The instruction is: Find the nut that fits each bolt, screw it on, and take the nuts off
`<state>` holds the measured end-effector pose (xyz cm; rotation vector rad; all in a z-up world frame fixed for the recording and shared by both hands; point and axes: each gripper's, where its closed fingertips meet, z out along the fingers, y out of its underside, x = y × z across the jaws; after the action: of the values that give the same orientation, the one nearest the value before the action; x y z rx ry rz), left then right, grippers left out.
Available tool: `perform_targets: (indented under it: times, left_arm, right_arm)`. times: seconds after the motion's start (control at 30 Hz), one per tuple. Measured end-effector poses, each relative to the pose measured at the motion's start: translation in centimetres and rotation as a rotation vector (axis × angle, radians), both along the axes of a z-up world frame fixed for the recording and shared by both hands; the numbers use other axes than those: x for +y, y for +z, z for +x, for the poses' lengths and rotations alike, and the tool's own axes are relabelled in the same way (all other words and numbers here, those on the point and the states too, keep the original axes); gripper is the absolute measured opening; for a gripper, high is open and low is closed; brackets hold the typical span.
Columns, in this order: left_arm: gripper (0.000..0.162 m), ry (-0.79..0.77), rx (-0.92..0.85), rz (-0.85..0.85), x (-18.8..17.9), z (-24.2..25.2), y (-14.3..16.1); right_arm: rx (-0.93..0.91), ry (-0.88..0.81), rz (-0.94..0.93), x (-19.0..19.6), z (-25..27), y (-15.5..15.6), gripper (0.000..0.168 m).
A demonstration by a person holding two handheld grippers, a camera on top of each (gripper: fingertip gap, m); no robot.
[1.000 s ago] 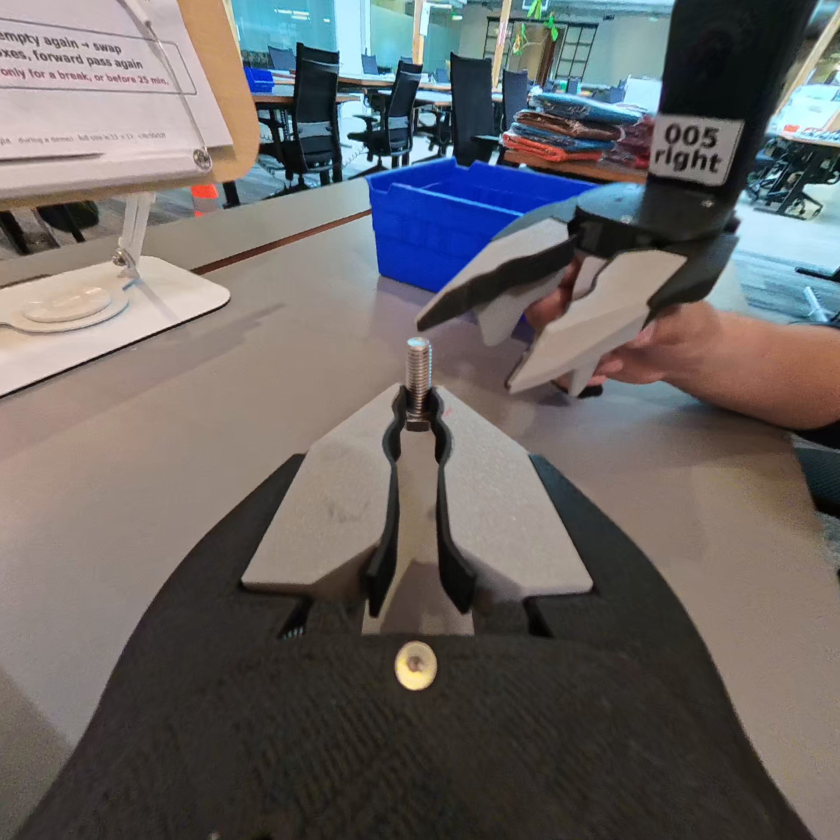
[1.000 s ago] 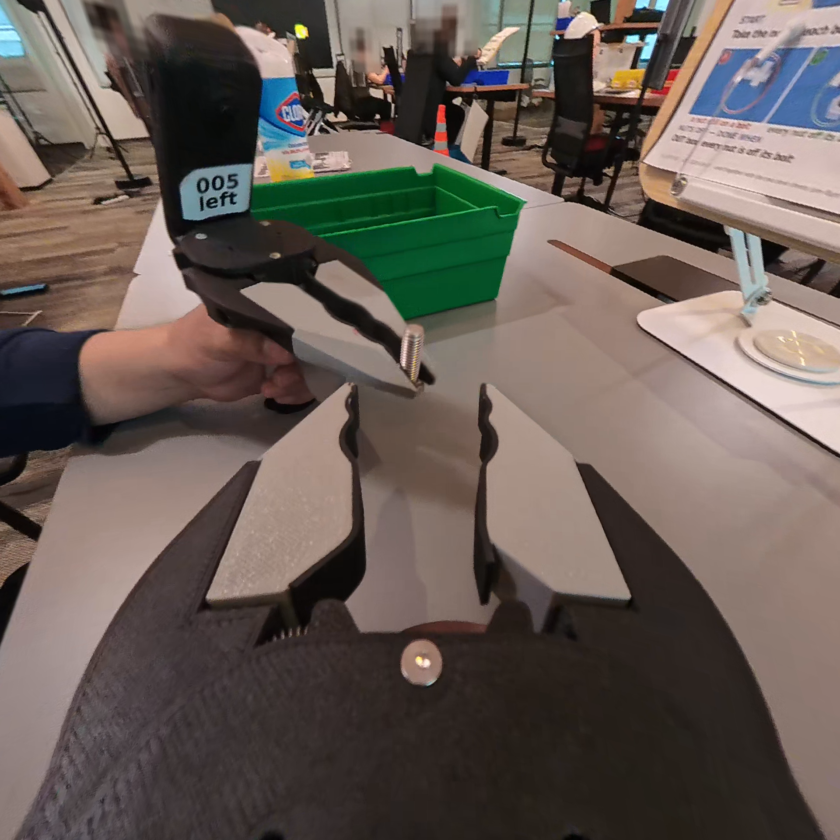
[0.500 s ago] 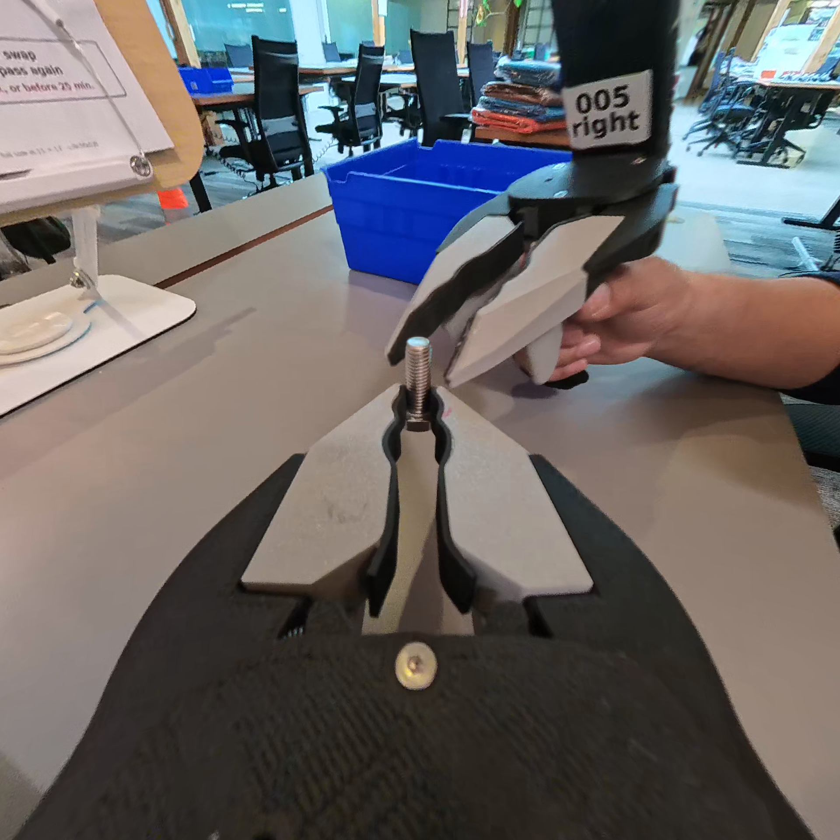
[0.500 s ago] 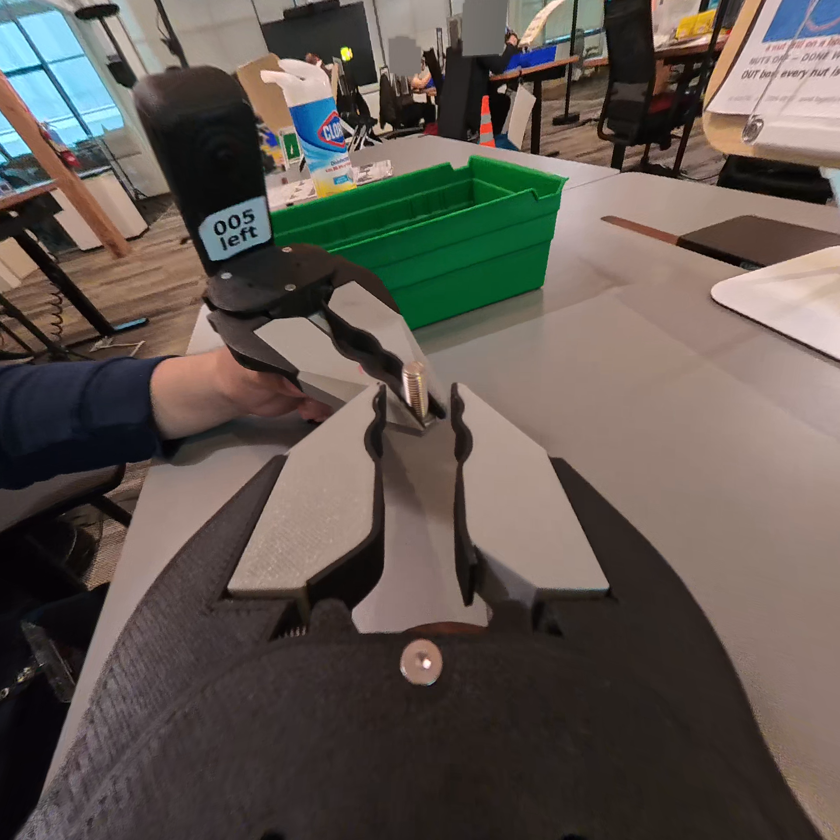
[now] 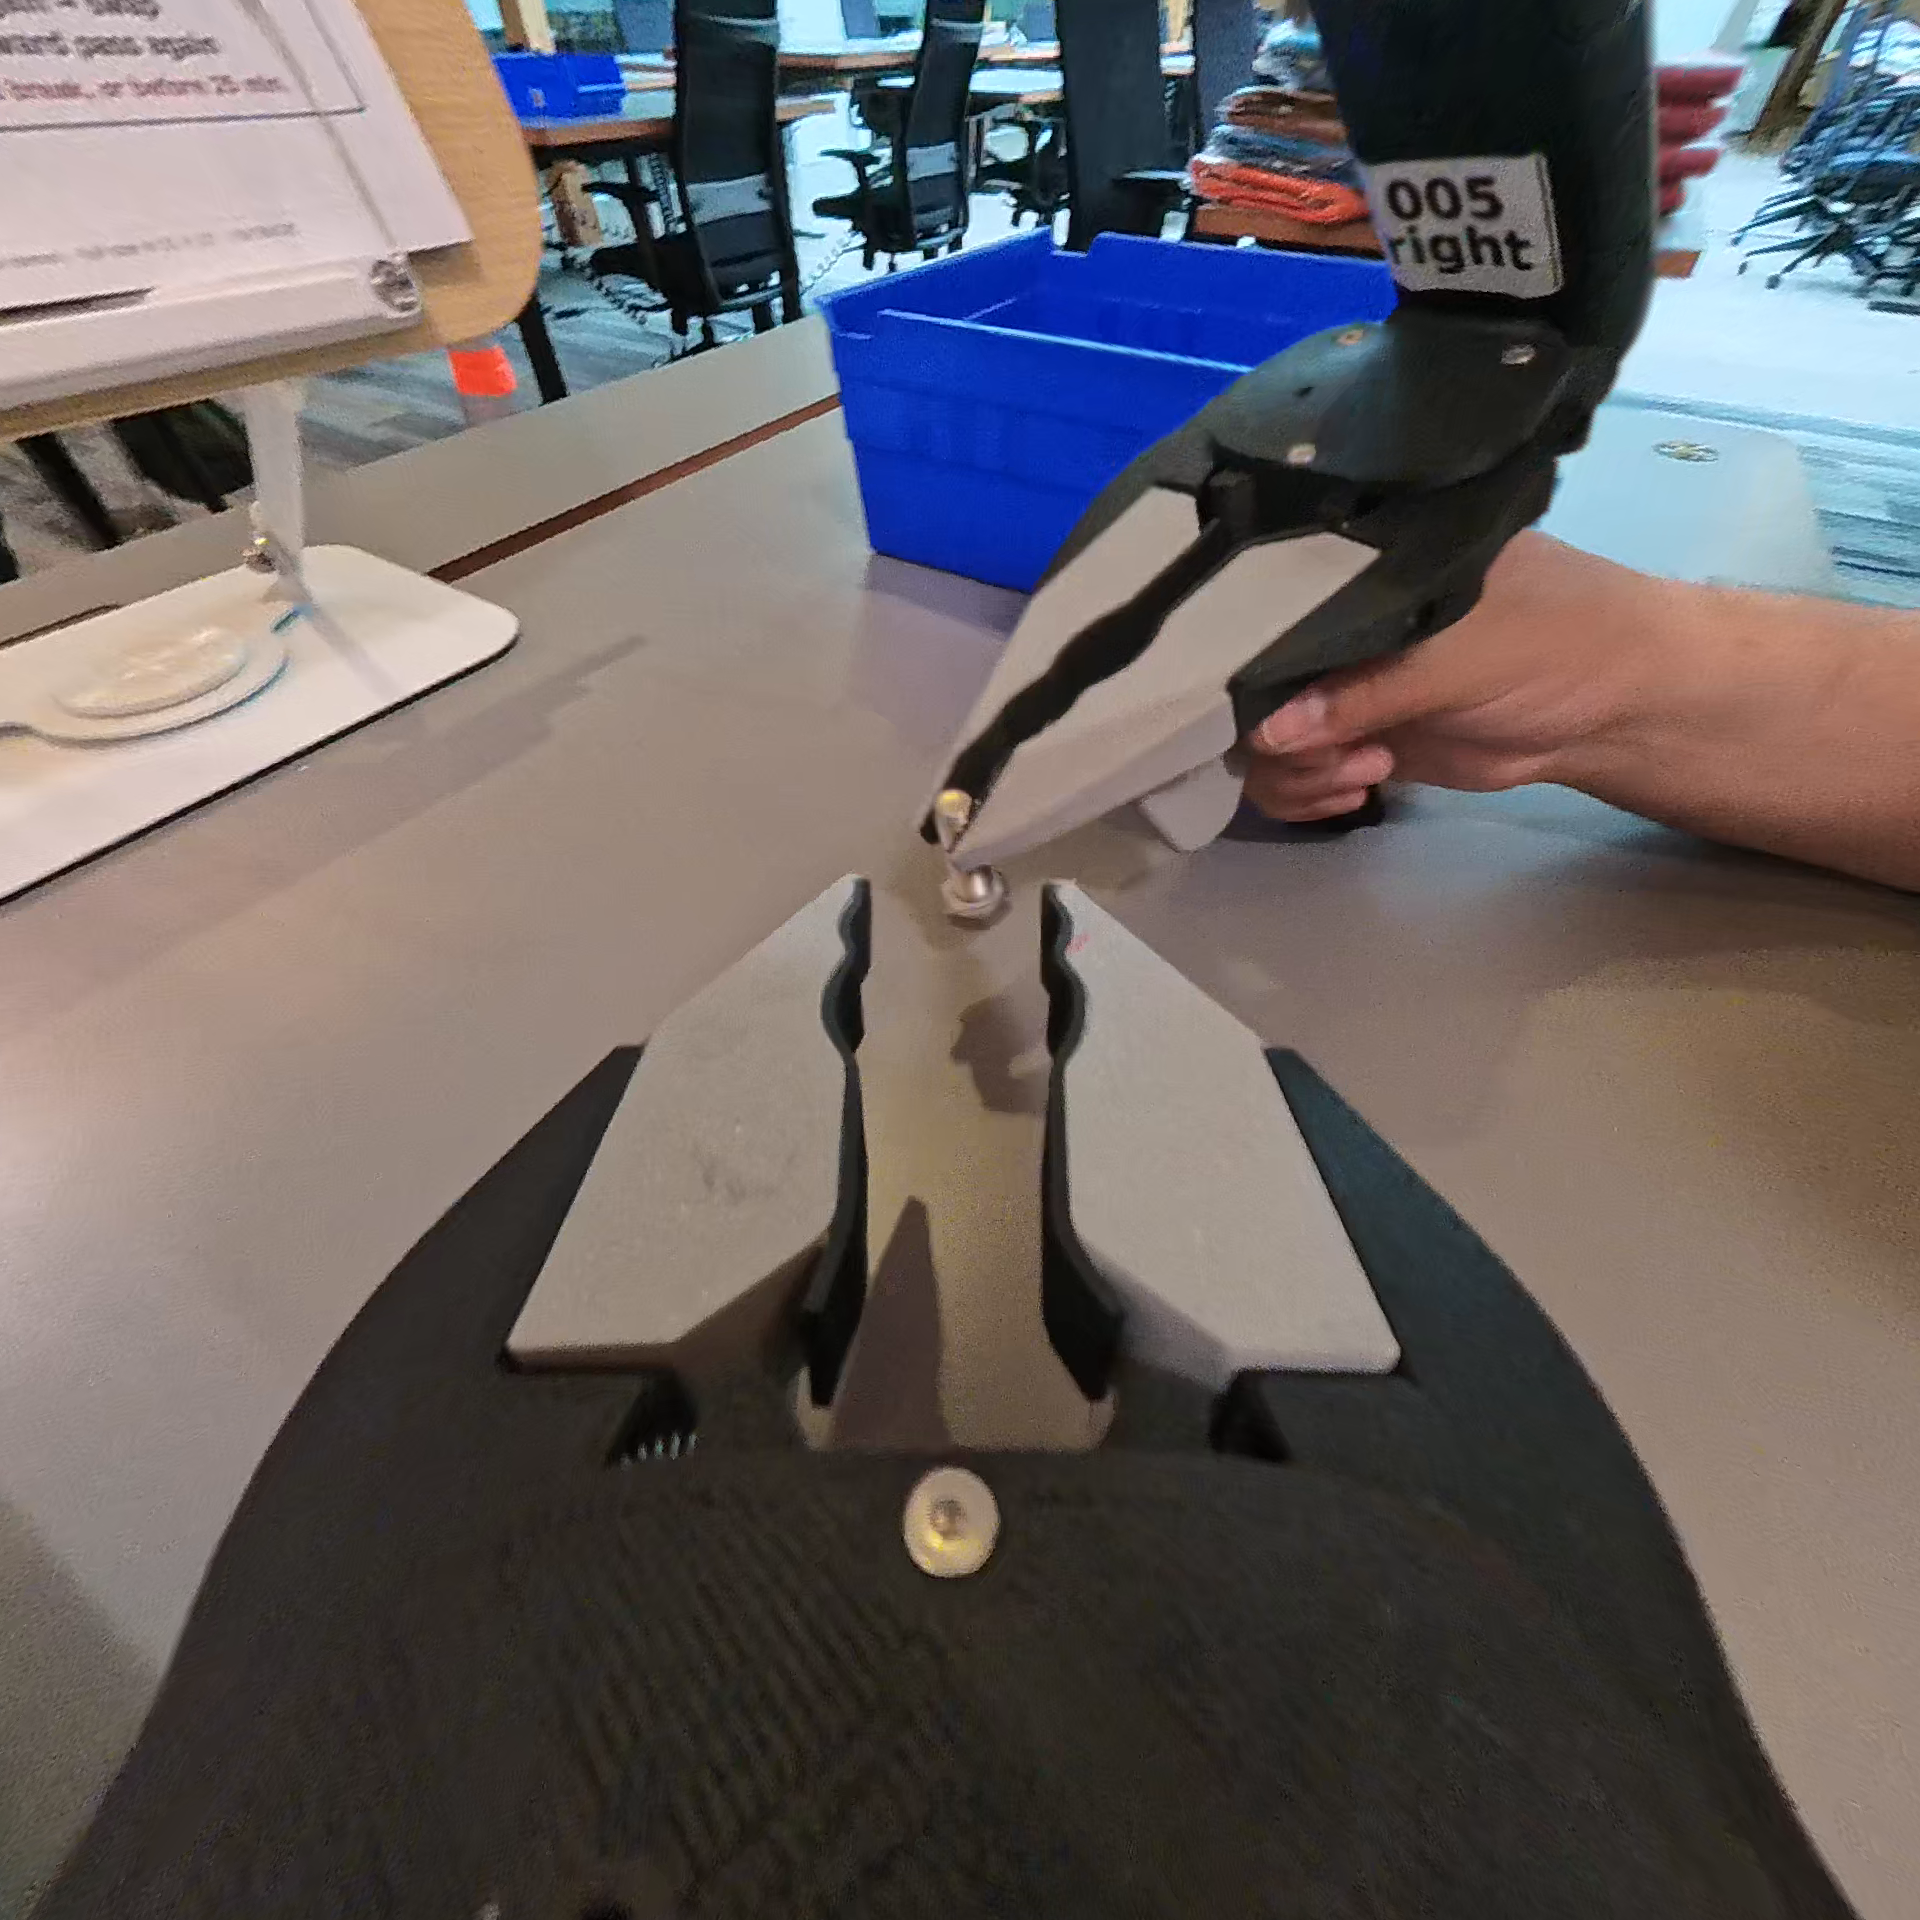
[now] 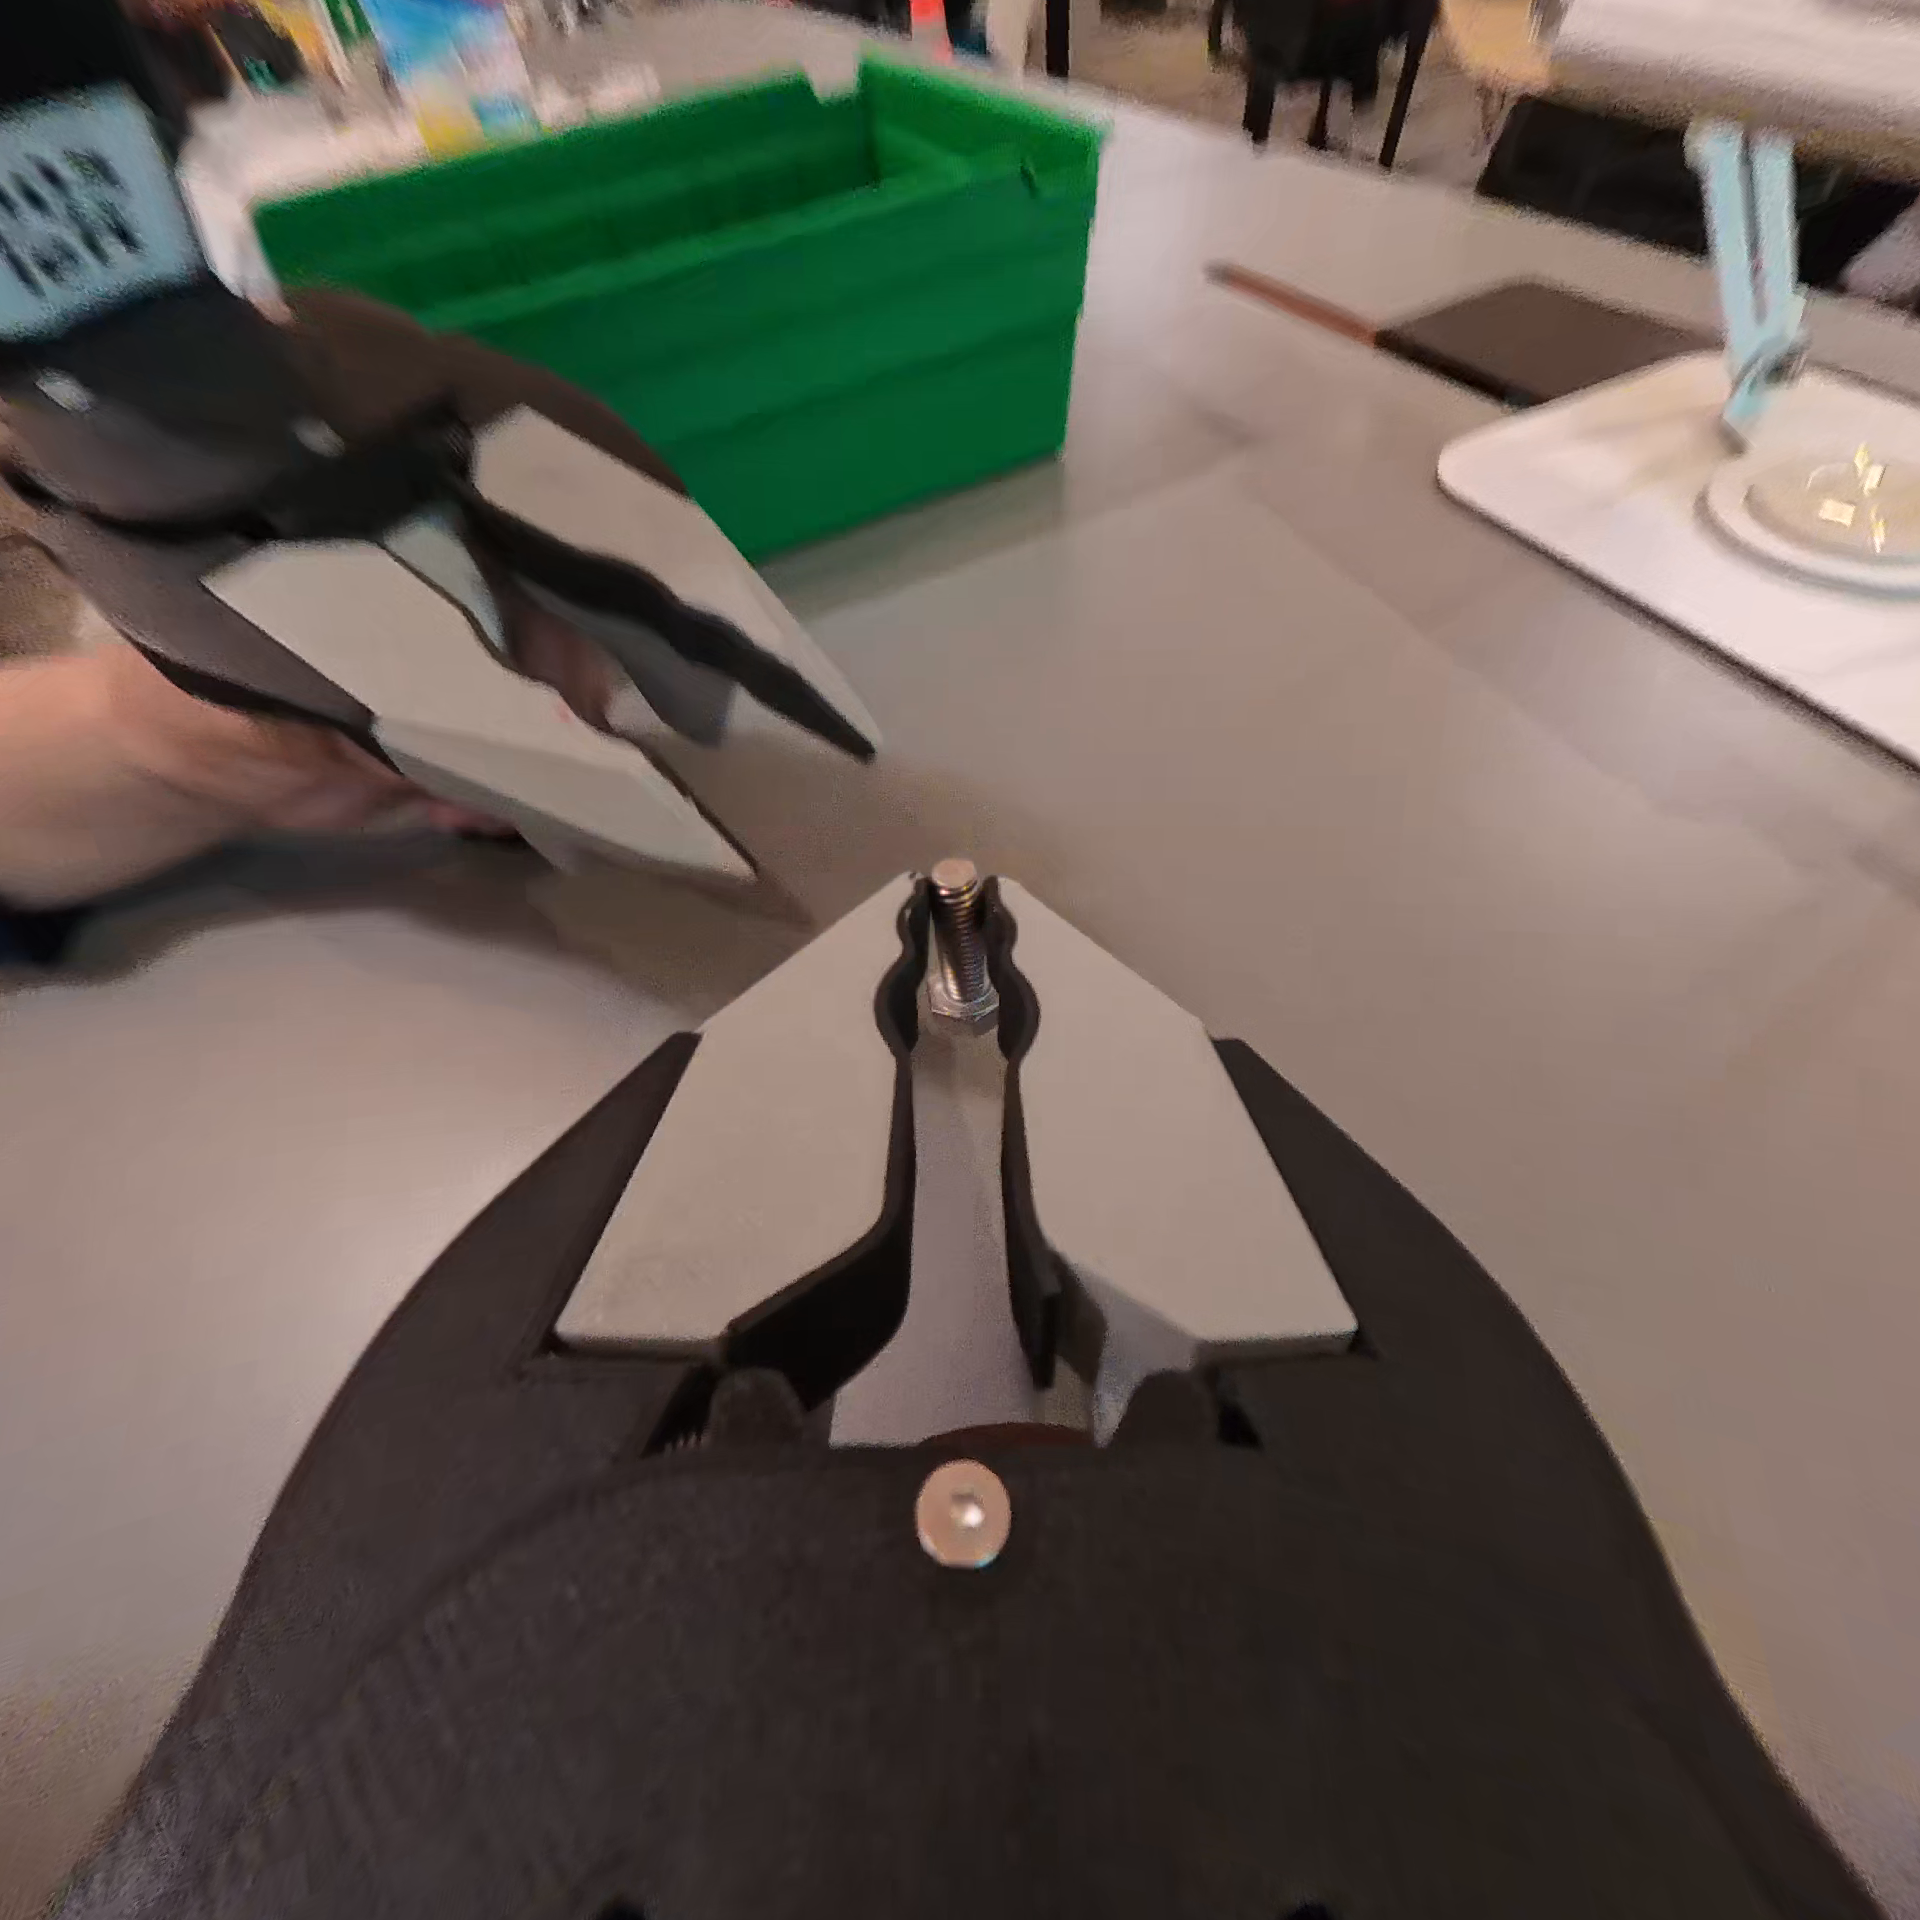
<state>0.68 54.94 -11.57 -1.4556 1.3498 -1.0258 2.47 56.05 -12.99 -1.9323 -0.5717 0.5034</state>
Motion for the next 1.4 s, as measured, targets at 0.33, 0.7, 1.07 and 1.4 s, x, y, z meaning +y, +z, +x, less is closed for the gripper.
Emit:
perform_targets:
  times: [0.33, 0.7, 1.07, 1.4]
  left_arm:
    - [0.029, 0.071, 0.031, 0.005, 1.5, -0.7, -0.4]
    - [0.029, 0.078, 0.032, 0.005, 1.7, -0.8, -0.4]
    - [0.029, 0.071, 0.049, 0.025, 1.5, -0.7, -0.6]
    - [0.038, 0.005, 0.037, 0.041, -1.1, -1.1, 0.1]
  right_arm:
    - [-0.117, 0.02, -0.135, -0.3, 0.7, -3.3, 0.007]
    - [-0.089, 0.037, -0.096, -0.9, 0.6, -1.3, 0.022]
    - [-0.002, -0.077, 0.027, 0.0, 2.2, 1.8, 0.025]
    - [-0.005, -0.093, 0.059, 0.1, 2.2, 2.2, 0.023]
